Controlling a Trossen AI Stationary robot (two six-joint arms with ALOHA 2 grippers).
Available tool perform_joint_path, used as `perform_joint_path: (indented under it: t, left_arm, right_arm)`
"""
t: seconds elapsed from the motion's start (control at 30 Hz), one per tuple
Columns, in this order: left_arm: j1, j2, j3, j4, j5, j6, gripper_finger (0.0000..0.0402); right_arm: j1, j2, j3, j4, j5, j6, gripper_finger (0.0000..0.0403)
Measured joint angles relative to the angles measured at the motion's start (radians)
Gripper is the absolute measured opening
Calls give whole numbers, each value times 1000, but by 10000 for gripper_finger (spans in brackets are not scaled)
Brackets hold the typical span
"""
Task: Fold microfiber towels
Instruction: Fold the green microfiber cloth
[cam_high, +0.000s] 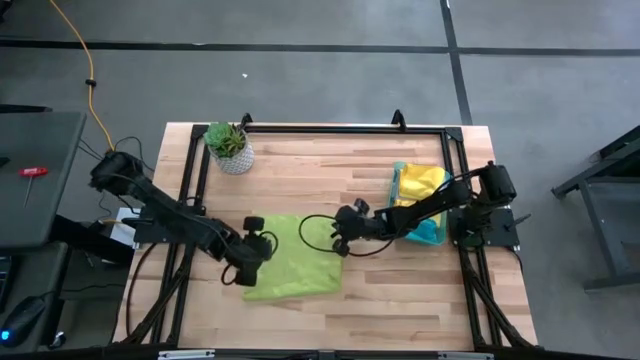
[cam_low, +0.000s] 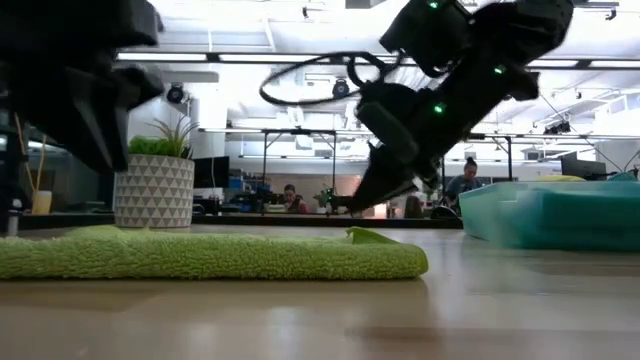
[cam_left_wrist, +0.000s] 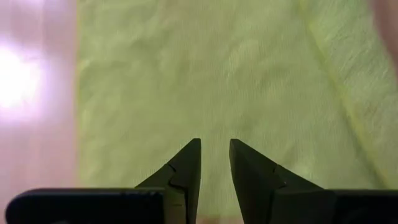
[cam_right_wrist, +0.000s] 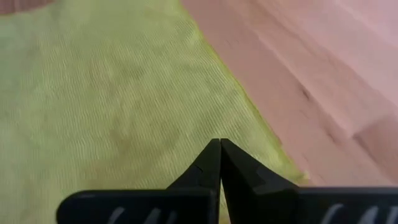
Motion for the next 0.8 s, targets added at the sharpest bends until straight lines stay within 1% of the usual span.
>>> perform_joint_path:
  t: [0.07, 0.13, 0.2, 0.27, 0.3, 0.37, 0.43, 0.53, 0.67, 0.8]
  left_arm:
    - [50, -20, -60, 108, 68, 28, 73]
    - [92, -45, -117, 155, 101, 37, 62]
    - [122, -76, -170, 224, 91, 39, 42]
    - [151, -121, -220, 293, 76, 53, 15]
    - [167, -134, -245, 338, 67, 60, 8]
    - [204, -179, -304, 392, 43, 64, 7]
    - [244, -190, -346, 481, 15, 52, 5]
    - [303, -212, -410, 495, 8, 1, 1]
    - [331, -219, -444, 514, 10, -53, 1]
    - [331, -215, -447, 524, -1, -55, 0]
  right_arm:
    - [0, 13, 41, -39, 14, -45, 0]
    - [0, 39, 102, -88, 24, -95, 0]
    - [0, 59, 161, -175, 38, -145, 0]
    - [0, 74, 205, -240, 26, -191, 0]
    - [-3, 72, 217, -277, 20, -211, 0]
    - [-7, 81, 232, -271, -9, -233, 0]
    - [-7, 80, 232, -293, -31, -248, 0]
    - [-17, 99, 225, -301, -95, -252, 0]
    - [-39, 120, 217, -341, -92, -228, 0]
    - [-63, 130, 219, -352, -81, -207, 0]
